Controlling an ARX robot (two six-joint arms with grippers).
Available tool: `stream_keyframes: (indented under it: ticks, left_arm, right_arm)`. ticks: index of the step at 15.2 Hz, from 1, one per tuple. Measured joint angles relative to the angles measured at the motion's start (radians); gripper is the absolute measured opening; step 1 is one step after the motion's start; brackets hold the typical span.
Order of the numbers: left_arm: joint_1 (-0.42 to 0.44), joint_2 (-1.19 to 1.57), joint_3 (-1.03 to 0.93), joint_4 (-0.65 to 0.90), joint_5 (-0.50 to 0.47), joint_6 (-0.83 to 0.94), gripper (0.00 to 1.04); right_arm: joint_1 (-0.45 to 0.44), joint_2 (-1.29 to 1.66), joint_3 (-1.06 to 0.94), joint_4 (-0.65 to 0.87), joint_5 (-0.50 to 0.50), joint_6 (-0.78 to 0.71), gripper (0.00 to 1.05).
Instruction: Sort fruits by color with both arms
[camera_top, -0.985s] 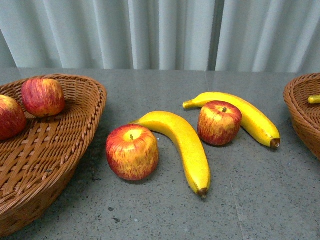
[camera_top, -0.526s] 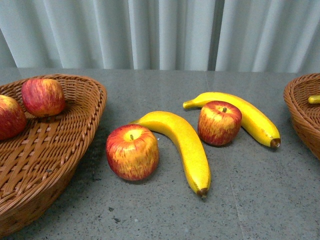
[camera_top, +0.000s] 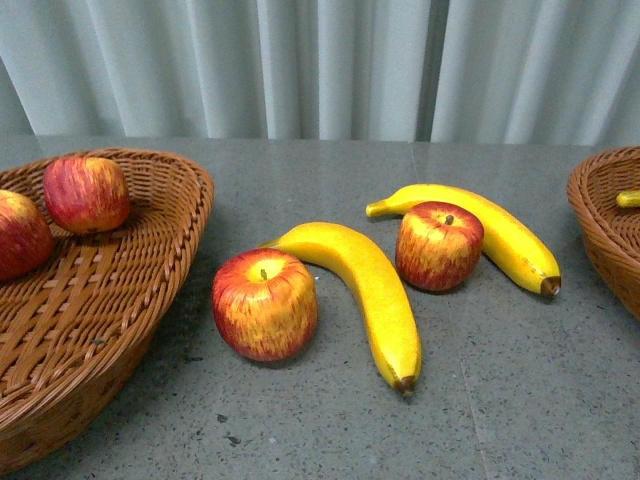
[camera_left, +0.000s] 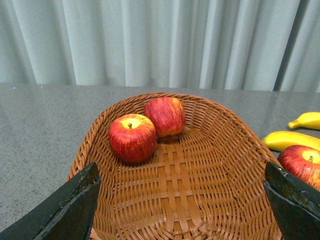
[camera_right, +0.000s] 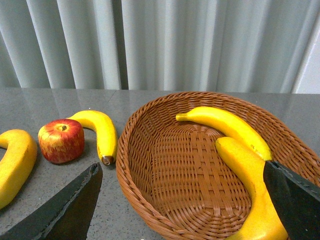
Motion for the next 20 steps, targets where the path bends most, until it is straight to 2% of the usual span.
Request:
stream_keyframes:
  ticks: [3, 4, 5, 7, 9, 12, 14, 16, 20]
  left_arm:
    - [0.0, 0.0, 0.0, 0.0, 0.0, 0.0, 0.98]
    - [-0.026, 0.017, 0.024, -0.092, -0.074, -0.017, 0.98]
    - [-0.11, 0.13, 0.09, -0.225, -0.239, -0.049, 0.98]
    - [-0.127, 0.193, 0.117, -0.184, -0.341, -0.051, 0.98]
    - [-0.085, 0.287, 0.175, -0.031, -0.28, -0.024, 0.98]
    - [-0.015, 0.639, 0.295, 0.279, -0.097, 0.061, 0.98]
    - [-0.057, 0.916, 0.476, 0.401, 0.018, 0.121, 0.98]
    - [-0.118, 1.123, 0.626, 0.377, 0.09, 0.168, 0.98]
    - [-0.184, 1.246, 0.716, 0.344, 0.115, 0.195, 0.98]
  right_arm:
    - [0.0, 0.0, 0.0, 0.0, 0.0, 0.0, 0.98]
    - [0.0, 0.0, 0.0, 0.0, 0.0, 0.0, 0.98]
    - [0.0, 0.0, 0.0, 0.0, 0.0, 0.002, 0.98]
    - [0.0, 0.0, 0.0, 0.0, 0.0, 0.003, 0.98]
    - [0.0, 0.0, 0.0, 0.001, 0.0, 0.003, 0.98]
    - [0.0, 0.0, 0.0, 0.0, 0.0, 0.003, 0.98]
    - [0.0, 0.0, 0.0, 0.0, 0.0, 0.003, 0.98]
    - [0.0, 0.0, 0.0, 0.0, 0.0, 0.003, 0.98]
    - [0.0, 0.0, 0.0, 0.0, 0.0, 0.003, 0.98]
